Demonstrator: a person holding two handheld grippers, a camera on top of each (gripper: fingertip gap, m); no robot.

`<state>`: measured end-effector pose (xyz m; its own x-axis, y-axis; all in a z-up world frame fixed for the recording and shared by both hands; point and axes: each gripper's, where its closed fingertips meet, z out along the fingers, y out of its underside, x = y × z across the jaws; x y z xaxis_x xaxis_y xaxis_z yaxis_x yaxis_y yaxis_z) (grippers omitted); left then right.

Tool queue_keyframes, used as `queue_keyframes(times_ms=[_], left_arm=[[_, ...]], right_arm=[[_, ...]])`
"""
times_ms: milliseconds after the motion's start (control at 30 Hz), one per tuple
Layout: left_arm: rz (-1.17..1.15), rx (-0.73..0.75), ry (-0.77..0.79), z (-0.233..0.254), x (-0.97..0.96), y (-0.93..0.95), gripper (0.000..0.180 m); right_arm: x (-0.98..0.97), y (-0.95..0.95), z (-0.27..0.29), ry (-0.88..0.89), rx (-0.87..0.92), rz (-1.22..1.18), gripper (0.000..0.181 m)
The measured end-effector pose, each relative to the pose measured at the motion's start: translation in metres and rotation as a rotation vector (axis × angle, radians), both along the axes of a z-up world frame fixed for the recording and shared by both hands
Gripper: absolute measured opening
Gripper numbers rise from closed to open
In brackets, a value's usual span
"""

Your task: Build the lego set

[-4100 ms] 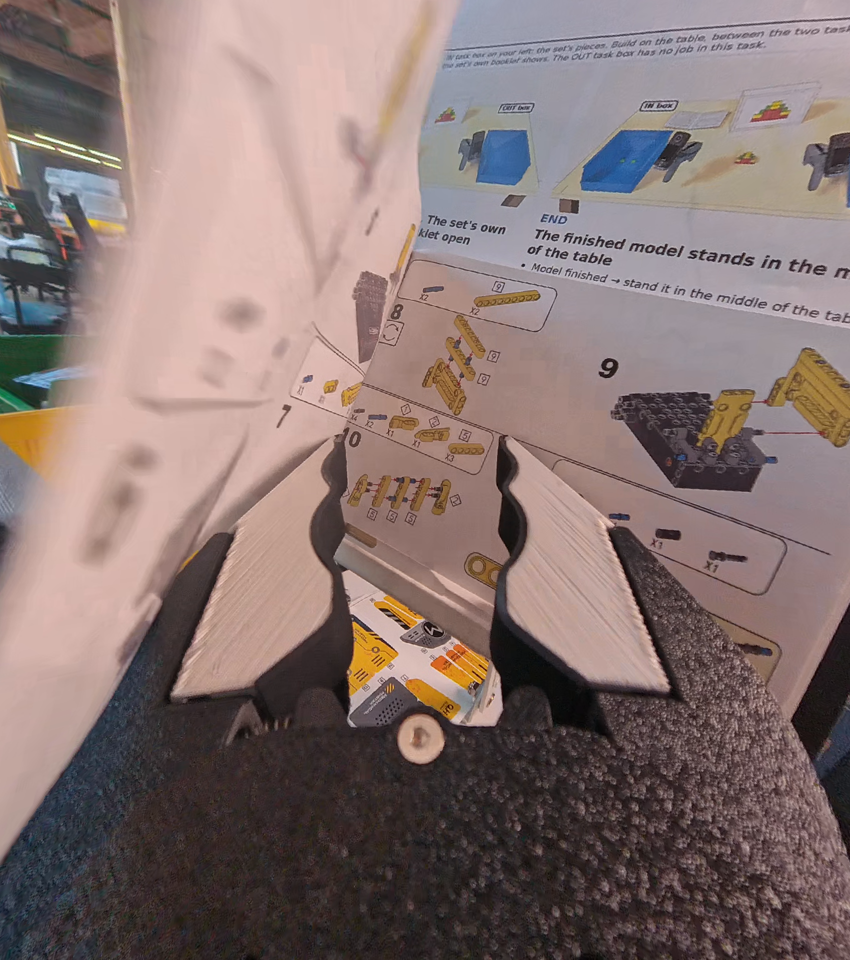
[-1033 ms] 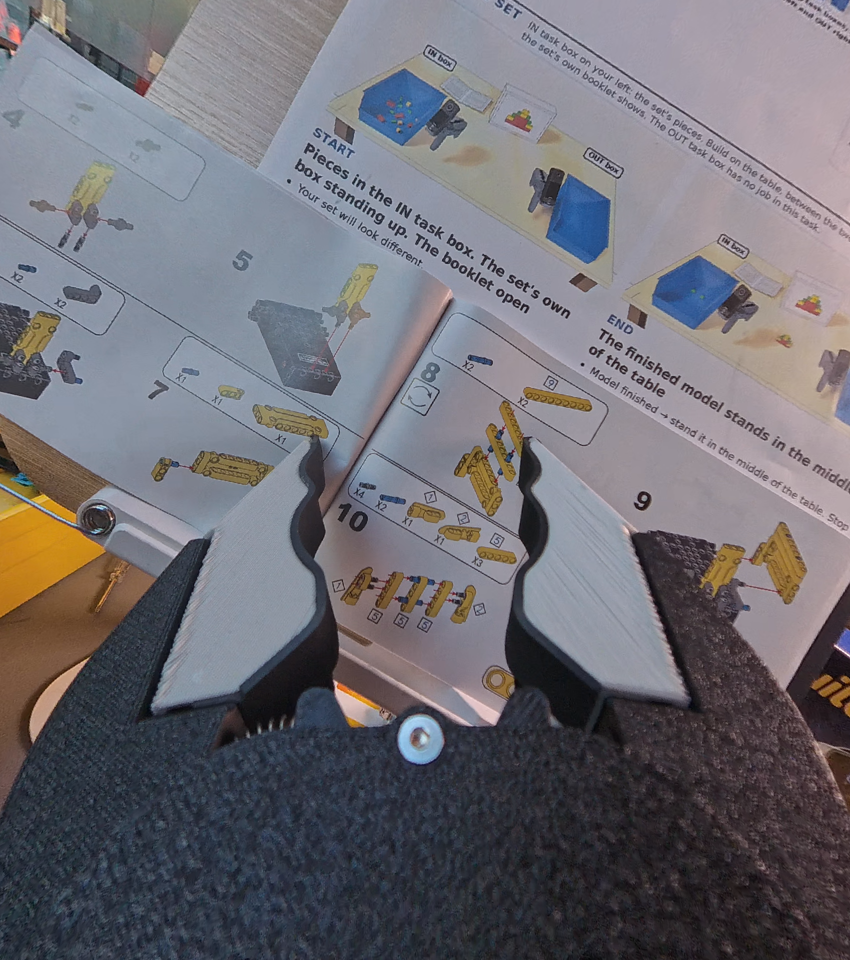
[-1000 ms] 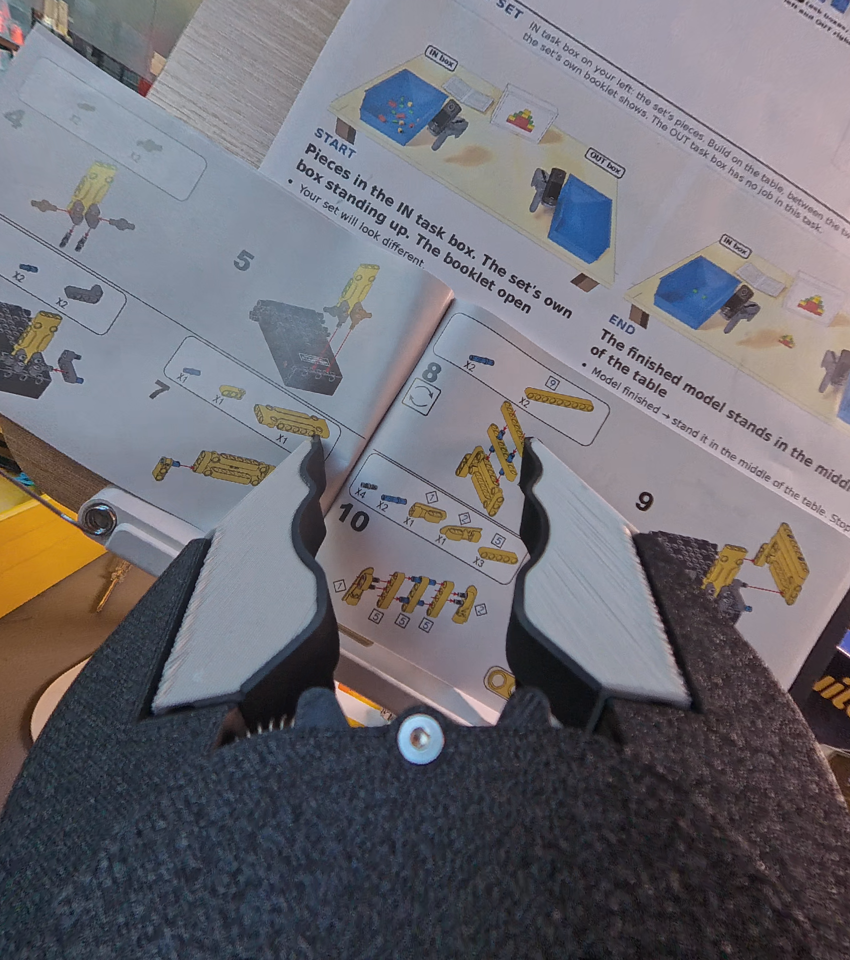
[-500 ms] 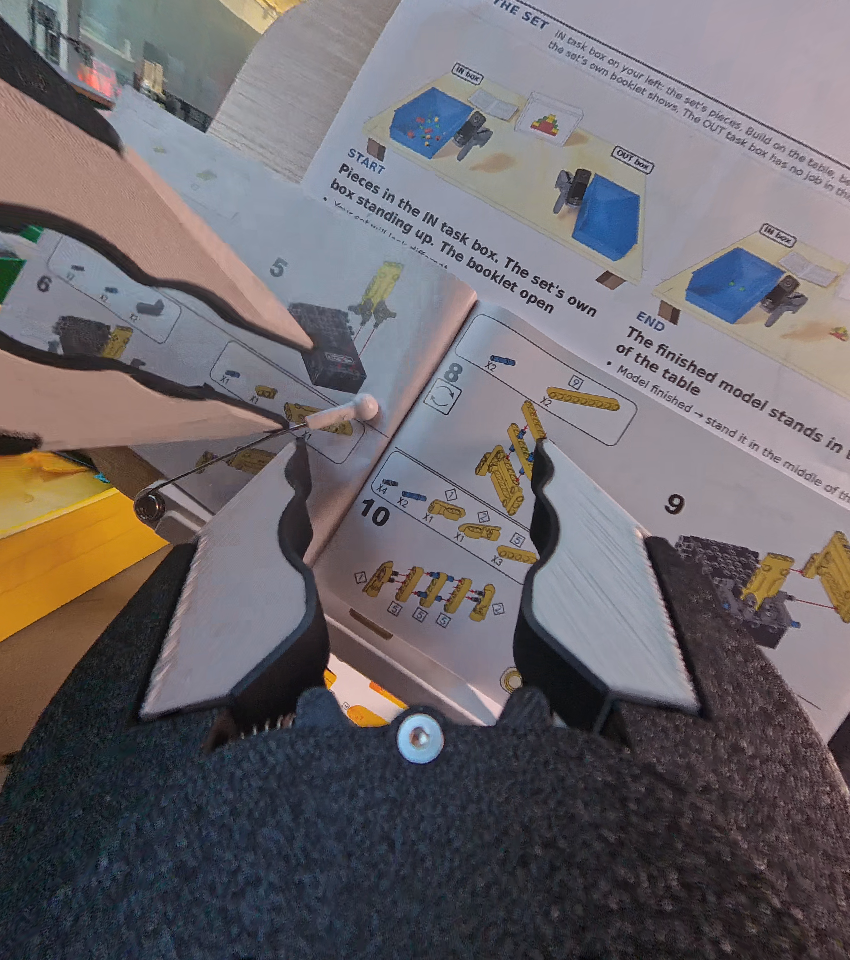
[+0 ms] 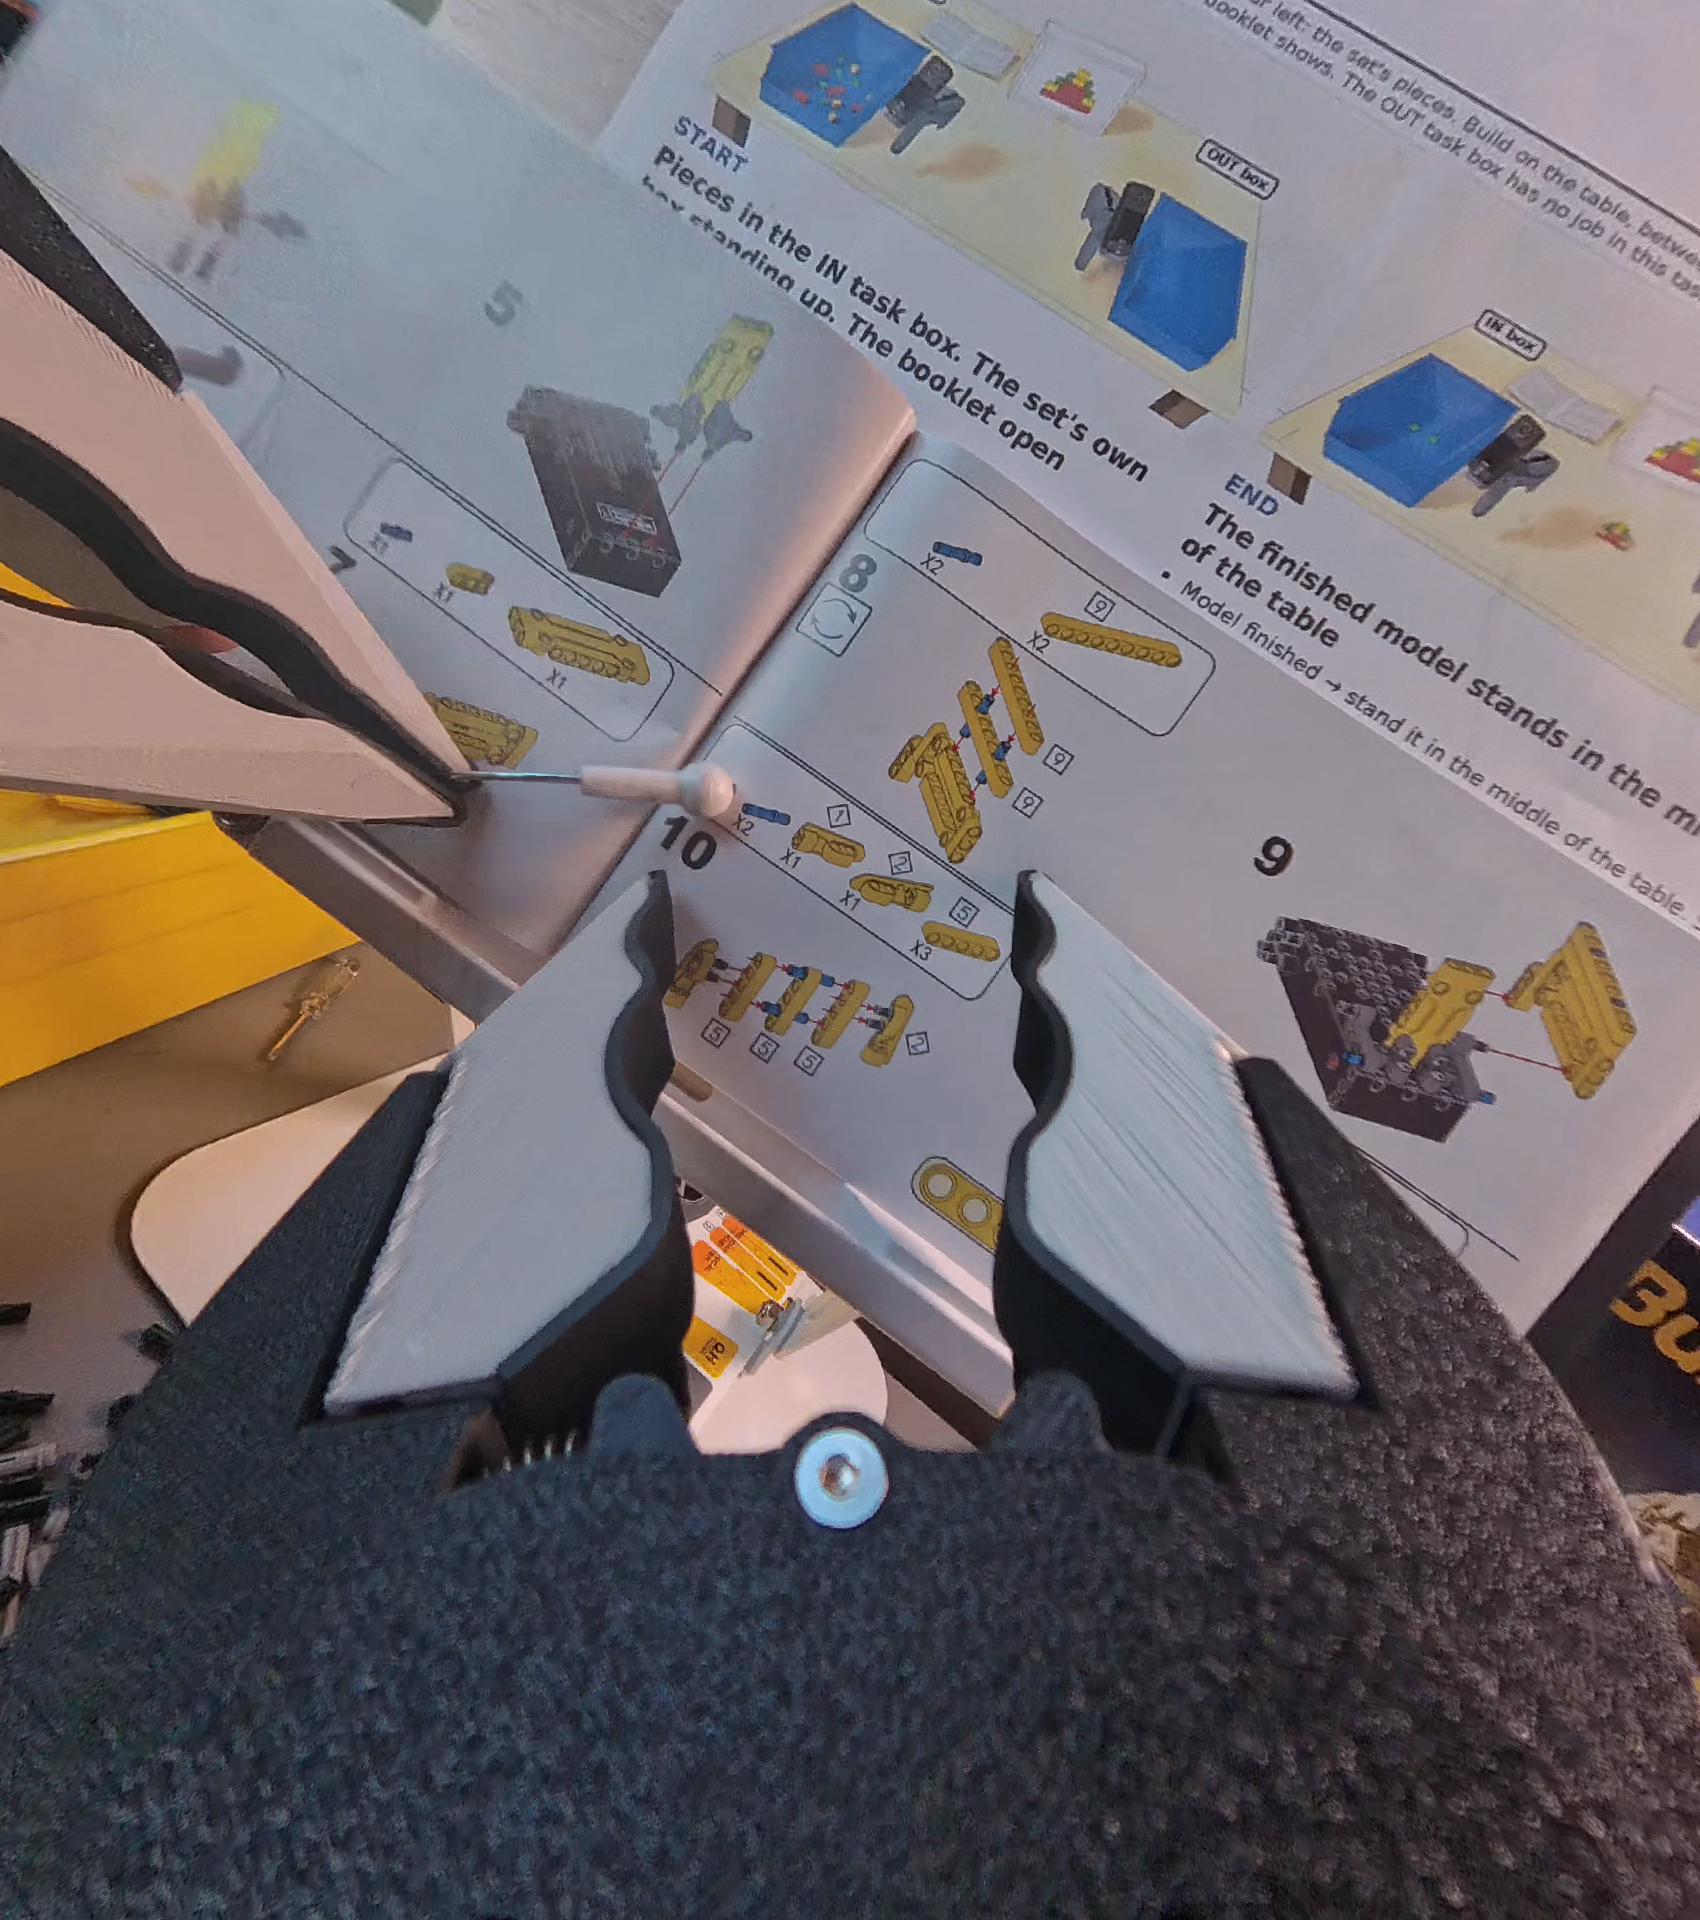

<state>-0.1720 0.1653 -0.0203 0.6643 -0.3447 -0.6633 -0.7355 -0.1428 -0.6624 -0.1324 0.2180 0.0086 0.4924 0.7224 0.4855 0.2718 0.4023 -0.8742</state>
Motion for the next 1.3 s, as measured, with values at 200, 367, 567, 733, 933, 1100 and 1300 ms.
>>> queue_keyframes(times_ms=[200, 367, 567, 733, 933, 1100, 1300], left_arm=[[0.043, -0.009, 0.0, 0.0, -0.003, 0.001, 0.001], [0.074, -0.021, -0.086, 0.002, -0.008, 0.0, 0.001], [0.107, -0.02, -0.114, 0.001, -0.01, 0.0, 0.001], [0.126, 0.012, -0.225, 0.001, -0.009, -0.001, 0.001], [0.136, 0.06, -0.324, 0.002, -0.008, -0.001, 0.001], [0.153, 0.091, -0.334, 0.002, -0.012, -0.006, 0.009], [0.179, 0.251, -0.44, 0.023, -0.028, -0.027, 0.026]], right_arm=[[0.001, 0.004, -0.001, -0.017, 0.016, -0.021, 0.061], [0.007, 0.009, -0.003, -0.012, 0.002, -0.062, 0.057], [0.012, 0.013, -0.004, -0.008, -0.02, -0.098, 0.057], [0.019, 0.017, -0.007, 0.005, -0.03, -0.115, 0.057], [0.023, 0.018, -0.008, 0.012, -0.04, -0.117, 0.056], [0.023, 0.014, -0.009, 0.024, -0.081, -0.092, 0.063], [0.031, -0.004, 0.006, 0.144, -0.102, -0.011, 0.068]])
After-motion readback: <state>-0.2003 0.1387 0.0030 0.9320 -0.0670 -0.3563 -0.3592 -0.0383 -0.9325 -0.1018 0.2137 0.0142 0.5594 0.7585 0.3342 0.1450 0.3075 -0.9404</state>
